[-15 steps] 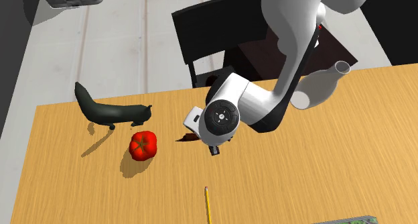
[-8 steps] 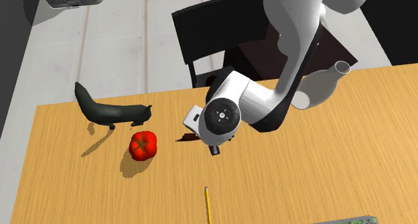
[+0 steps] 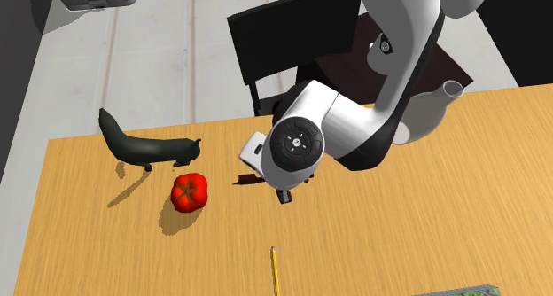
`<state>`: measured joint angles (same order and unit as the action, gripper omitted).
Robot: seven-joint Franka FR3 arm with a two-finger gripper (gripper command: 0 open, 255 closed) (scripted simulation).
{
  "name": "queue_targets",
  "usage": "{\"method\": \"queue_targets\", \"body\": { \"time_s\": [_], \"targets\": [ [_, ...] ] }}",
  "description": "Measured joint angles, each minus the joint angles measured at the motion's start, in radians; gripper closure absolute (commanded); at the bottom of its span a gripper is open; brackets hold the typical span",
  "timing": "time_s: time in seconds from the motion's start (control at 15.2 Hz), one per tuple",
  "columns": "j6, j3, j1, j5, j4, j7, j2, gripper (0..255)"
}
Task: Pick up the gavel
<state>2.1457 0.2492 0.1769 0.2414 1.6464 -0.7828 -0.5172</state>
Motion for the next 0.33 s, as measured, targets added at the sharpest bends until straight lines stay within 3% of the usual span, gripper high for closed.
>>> {"method": "queue_targets", "body": {
  "time_s": [0.33],
  "targets": [
    [-0.049,0.006,-0.003,-0.011,-0.022,0.011,0.029,255]
  ]
}}
